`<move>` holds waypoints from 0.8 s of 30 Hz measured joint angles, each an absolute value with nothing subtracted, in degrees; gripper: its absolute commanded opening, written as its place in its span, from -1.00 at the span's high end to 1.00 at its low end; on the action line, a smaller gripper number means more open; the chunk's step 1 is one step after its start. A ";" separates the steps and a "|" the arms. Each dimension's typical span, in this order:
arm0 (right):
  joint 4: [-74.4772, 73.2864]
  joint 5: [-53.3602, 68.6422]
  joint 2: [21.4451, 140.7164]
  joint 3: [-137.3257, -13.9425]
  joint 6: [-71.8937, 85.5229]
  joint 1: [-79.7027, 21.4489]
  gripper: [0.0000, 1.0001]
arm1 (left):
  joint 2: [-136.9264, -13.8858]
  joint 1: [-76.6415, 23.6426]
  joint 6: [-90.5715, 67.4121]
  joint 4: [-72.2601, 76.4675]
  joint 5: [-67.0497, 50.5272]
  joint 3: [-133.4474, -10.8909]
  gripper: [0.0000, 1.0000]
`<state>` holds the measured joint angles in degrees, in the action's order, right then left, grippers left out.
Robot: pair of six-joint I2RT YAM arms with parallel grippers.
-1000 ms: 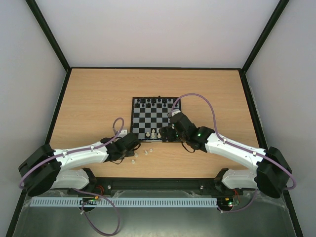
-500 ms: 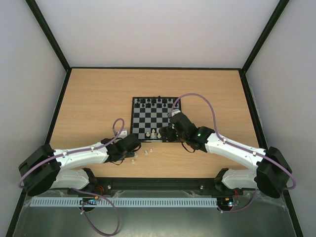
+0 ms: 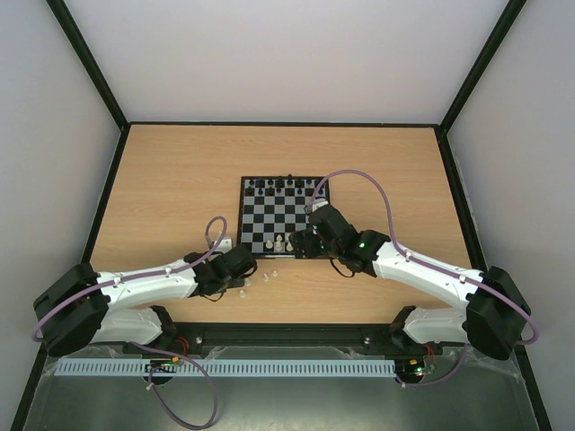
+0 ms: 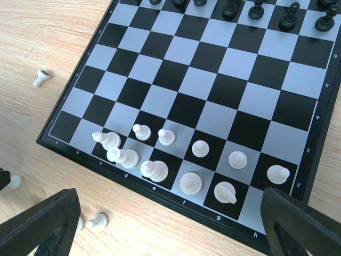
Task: Set up the chess pieces on the board
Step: Pick up the chess piece at the center of the board, then place the chess piece on the chessboard.
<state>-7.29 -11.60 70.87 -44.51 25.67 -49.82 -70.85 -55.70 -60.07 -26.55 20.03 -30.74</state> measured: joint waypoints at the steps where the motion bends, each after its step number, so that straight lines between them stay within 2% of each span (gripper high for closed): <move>1: -7.29 -11.60 70.87 -44.51 25.67 -49.82 -0.86 | -70.85 -55.70 -60.12 -26.55 20.08 -30.74 0.88; 10: -7.29 -11.57 70.87 -44.51 25.67 -49.82 -0.86 | -70.81 -55.72 -59.72 -28.73 21.10 -31.94 0.89; 16: -7.29 -11.57 70.87 -44.51 25.69 -49.82 -0.86 | -72.38 -55.13 -56.51 -30.76 23.11 -39.27 0.88; 24: -7.29 -11.62 70.87 -44.51 25.67 -49.82 -0.87 | -80.66 -50.57 -48.53 -28.45 22.98 -48.49 0.88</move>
